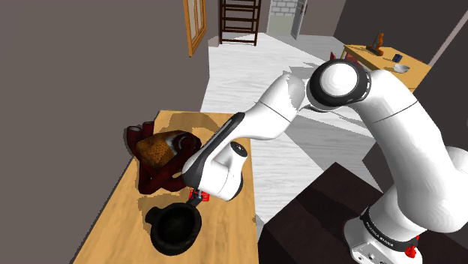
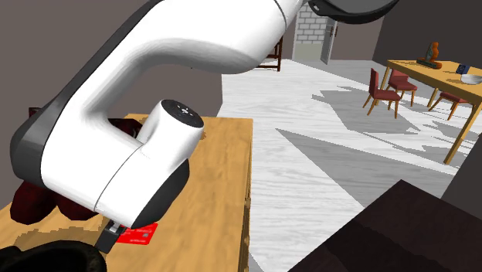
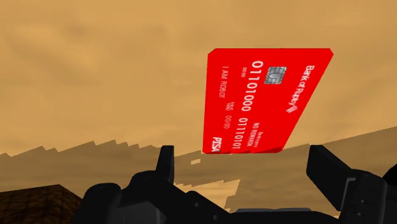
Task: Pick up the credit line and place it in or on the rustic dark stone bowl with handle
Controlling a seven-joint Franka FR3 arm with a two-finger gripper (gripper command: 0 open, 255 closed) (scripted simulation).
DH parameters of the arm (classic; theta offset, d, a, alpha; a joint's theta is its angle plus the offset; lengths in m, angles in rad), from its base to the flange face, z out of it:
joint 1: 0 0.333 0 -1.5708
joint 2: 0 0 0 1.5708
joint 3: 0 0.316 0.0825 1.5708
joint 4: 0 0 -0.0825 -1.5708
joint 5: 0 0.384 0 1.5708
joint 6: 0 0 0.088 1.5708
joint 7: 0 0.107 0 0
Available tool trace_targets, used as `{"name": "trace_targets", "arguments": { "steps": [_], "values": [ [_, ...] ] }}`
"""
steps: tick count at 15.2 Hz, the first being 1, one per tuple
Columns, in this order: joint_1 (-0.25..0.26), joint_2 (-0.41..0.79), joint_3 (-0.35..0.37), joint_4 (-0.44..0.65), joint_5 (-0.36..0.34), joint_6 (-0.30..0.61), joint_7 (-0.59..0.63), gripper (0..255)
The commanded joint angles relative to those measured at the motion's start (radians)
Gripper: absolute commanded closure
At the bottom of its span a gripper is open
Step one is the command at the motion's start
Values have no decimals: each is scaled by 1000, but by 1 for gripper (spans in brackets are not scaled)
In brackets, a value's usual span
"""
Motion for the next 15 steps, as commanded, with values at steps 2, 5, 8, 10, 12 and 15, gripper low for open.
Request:
{"name": "trace_targets", "arguments": {
  "steps": [2, 5, 8, 10, 12, 15],
  "values": [
    [1, 0, 0, 0, 1, -1, 0, 255],
    [-9, 6, 8, -8, -11, 8, 3, 255],
    [-8, 0, 9, -11, -6, 6, 3, 255],
    [1, 1, 1, 0, 0, 0, 0, 255],
    [9, -37, -6, -10, 34, -19, -7, 255],
    [28, -97, -24, -22, 91, -53, -18, 255]
  ]
}}
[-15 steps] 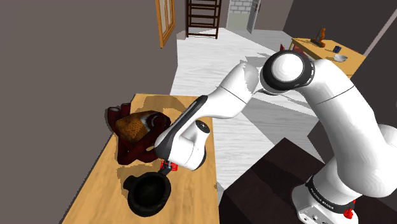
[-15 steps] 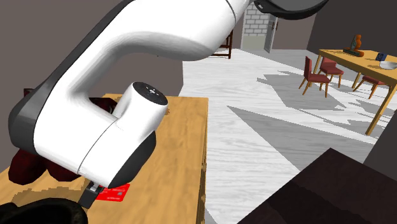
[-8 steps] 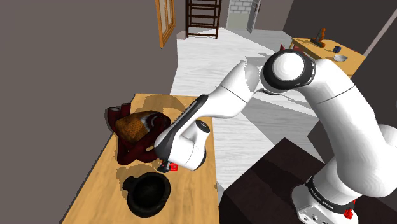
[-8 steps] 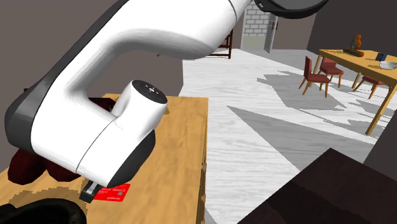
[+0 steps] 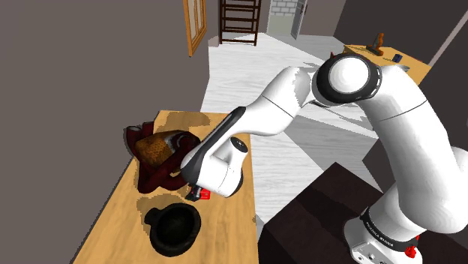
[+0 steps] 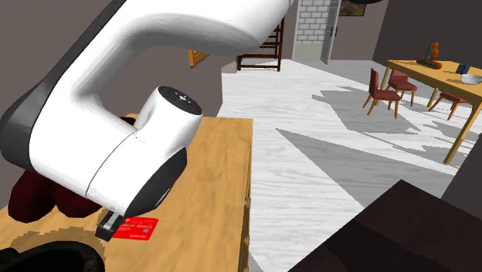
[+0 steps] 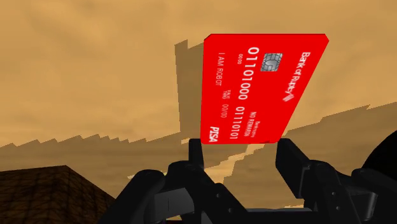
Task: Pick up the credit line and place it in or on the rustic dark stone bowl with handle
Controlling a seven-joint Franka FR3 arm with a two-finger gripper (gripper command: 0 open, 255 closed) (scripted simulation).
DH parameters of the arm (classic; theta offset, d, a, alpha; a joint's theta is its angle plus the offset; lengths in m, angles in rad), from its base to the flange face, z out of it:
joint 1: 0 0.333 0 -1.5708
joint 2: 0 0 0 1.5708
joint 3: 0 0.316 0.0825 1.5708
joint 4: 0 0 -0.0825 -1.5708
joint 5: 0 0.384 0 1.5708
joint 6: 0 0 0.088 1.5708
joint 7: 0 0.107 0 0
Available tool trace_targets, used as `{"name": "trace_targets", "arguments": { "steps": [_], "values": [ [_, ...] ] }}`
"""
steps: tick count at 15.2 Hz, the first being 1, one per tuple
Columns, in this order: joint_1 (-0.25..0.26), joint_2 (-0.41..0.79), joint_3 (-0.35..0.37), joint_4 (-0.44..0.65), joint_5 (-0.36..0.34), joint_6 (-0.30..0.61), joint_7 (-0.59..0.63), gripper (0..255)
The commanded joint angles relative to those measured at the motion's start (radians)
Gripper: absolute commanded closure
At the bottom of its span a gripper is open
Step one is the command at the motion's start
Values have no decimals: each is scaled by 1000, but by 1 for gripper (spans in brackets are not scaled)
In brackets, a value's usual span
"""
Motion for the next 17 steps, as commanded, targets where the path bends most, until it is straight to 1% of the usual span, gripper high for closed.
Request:
{"name": "trace_targets", "arguments": {
  "steps": [1, 4, 6, 8, 10, 11, 13, 17],
  "values": [
    [11, -42, -10, -10, 36, -22, -7, 255],
    [48, -111, -50, -19, 104, -70, -21, 255],
    [88, -164, -94, -24, 155, -112, -29, 255],
    [150, -223, -164, -31, 204, -165, -26, 255],
    [231, -285, -259, -45, 225, -226, 7, 255],
    [272, -312, -305, -55, 223, -253, 34, 255],
    [333, -357, -378, -77, 188, -295, 103, 255],
    [428, -431, -490, -117, 107, -356, 229, 255]
  ]
}}
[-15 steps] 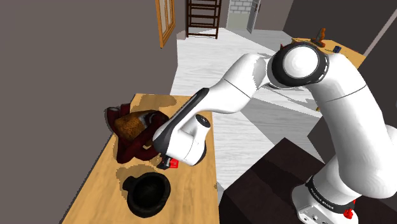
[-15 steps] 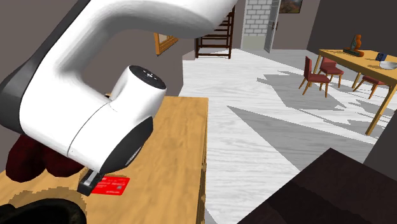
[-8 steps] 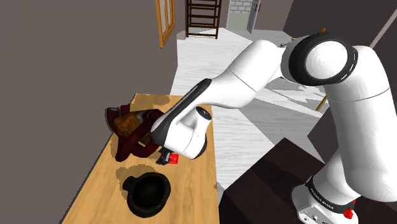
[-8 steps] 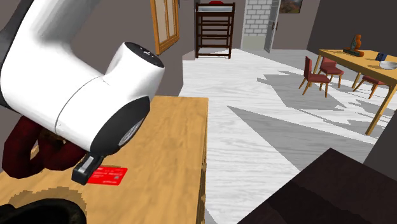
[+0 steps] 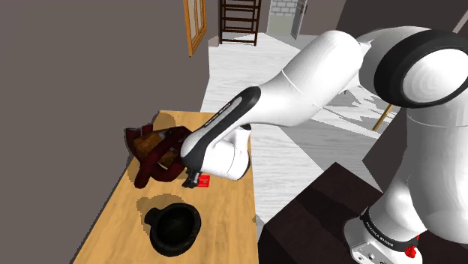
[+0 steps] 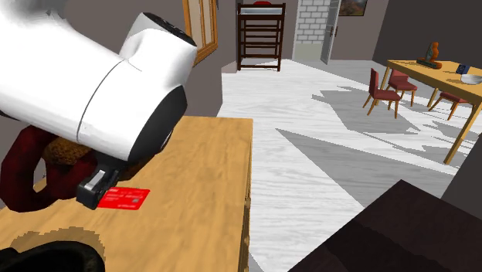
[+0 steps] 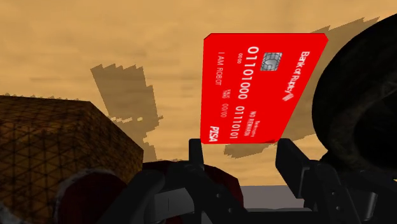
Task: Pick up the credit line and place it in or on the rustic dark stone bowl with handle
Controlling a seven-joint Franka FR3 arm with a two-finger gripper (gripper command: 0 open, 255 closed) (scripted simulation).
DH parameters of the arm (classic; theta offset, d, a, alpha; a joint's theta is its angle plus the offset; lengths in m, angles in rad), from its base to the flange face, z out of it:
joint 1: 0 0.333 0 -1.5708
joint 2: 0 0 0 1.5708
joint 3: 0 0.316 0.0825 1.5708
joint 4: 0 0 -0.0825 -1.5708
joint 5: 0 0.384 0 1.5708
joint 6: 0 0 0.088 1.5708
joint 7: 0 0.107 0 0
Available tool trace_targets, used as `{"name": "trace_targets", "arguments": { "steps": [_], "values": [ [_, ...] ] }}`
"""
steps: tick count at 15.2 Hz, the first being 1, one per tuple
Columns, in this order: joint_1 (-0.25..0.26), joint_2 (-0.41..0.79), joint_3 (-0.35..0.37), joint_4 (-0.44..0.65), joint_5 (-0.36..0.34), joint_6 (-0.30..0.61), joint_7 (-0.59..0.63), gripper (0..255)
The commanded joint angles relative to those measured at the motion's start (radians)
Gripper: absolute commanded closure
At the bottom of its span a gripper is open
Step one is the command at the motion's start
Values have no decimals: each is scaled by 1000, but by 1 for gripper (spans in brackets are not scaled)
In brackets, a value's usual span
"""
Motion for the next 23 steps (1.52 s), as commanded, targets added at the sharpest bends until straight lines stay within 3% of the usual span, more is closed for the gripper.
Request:
{"name": "trace_targets", "arguments": {
  "steps": [1, 11, 16, 23],
  "values": [
    [44, -35, -52, -18, -42, -29, 62, 255],
    [198, -165, -242, -81, -244, -130, 306, 255],
    [398, -150, -339, -72, -372, -96, 541, 255],
    [734, -94, -561, -11, -547, -109, 875, 255]
  ]
}}
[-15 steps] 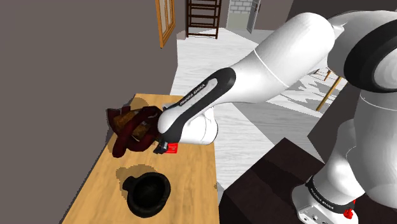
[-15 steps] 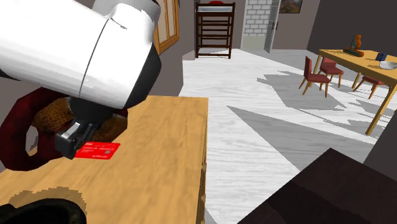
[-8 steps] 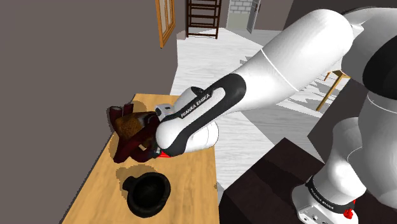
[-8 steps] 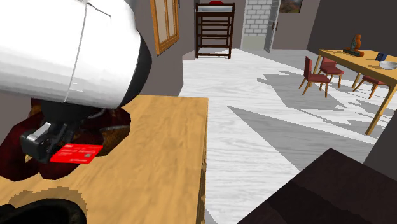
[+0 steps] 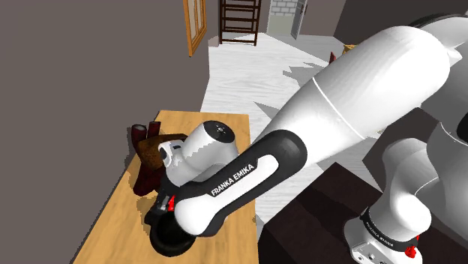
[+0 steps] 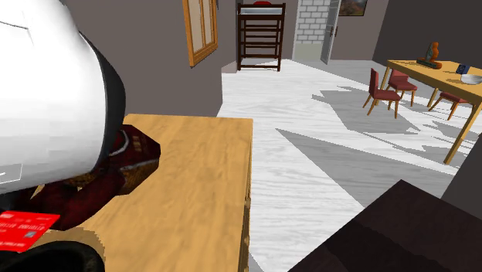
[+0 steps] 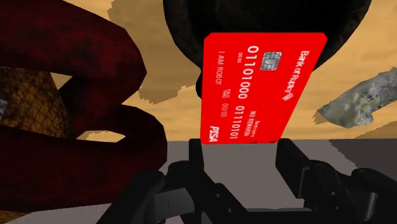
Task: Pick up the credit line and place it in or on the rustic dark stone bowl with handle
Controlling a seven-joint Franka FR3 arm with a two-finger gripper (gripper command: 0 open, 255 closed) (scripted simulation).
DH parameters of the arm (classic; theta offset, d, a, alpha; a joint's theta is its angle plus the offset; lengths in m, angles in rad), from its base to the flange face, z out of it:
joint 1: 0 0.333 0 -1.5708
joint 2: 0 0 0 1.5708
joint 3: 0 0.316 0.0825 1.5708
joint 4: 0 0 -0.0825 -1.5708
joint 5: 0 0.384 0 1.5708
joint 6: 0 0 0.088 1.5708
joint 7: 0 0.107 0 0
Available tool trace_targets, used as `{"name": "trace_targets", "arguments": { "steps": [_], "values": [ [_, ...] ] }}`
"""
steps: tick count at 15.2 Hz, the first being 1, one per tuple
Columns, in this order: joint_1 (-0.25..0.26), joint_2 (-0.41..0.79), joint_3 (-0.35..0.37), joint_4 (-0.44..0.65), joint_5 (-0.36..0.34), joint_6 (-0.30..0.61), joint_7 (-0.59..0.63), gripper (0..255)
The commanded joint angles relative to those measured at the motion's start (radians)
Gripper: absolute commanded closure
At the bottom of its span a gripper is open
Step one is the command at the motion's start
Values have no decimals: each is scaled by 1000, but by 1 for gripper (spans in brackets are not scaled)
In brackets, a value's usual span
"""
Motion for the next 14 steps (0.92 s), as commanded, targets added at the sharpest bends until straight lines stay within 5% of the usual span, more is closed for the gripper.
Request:
{"name": "trace_targets", "arguments": {
  "steps": [1, 14],
  "values": [
    [38, 27, -12, 16, -8, 12, 39, 255],
    [-183, 175, 249, 64, 91, 161, -106, 255]
  ]
}}
